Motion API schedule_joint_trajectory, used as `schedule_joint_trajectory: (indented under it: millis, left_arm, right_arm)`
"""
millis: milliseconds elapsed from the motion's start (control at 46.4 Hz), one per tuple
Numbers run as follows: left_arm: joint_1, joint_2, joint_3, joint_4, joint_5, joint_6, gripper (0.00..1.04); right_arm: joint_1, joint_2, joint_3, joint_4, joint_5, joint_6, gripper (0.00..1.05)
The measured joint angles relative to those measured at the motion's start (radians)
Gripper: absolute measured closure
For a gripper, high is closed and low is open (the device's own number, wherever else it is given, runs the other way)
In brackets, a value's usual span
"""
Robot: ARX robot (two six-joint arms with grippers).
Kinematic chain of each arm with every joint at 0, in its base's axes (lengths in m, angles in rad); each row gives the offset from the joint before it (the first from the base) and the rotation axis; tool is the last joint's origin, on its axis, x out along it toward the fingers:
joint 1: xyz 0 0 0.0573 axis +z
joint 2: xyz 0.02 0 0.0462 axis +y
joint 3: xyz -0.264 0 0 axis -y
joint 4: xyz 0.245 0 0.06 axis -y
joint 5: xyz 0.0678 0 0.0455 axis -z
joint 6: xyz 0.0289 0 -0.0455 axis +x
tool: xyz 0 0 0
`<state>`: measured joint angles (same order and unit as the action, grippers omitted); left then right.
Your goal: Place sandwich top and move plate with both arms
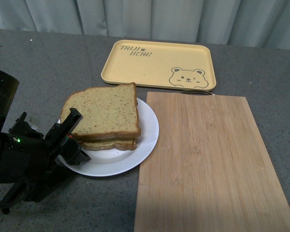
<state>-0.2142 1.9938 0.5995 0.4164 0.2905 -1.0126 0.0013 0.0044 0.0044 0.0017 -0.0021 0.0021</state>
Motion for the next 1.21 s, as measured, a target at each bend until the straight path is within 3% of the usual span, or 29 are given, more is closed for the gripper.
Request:
schedule_joint_trajectory:
  millis: [129,302,669,971,1208]
  left_arm:
    - [0.017,-0.001,0.007,-0.02,0.027,-0.015,0.87]
    - [0.045,-0.039,0.007,-0.004,0.086,-0.048,1.01]
    - [0.041,-0.105,-0.026,0.249,0.211,-0.231,1.01]
    - [0.001,0.024,0.274,0.195,0.19,-0.291,1.01]
    - [-0.049,0.22,0.628,0.045,0.129,-0.344,1.01]
  right_arm:
    - [0.0,0.0,0.0,0.0,0.0,0.0,0.09]
    - [0.0,0.0,0.0,0.0,0.0,0.0,0.09]
    - [0.0,0.0,0.0,0.0,0.0,0.0,0.09]
    - [0.0,0.0,0.0,0.0,0.0,0.0,0.09]
    - [0.0,0.0,0.0,0.0,0.0,0.0,0.09]
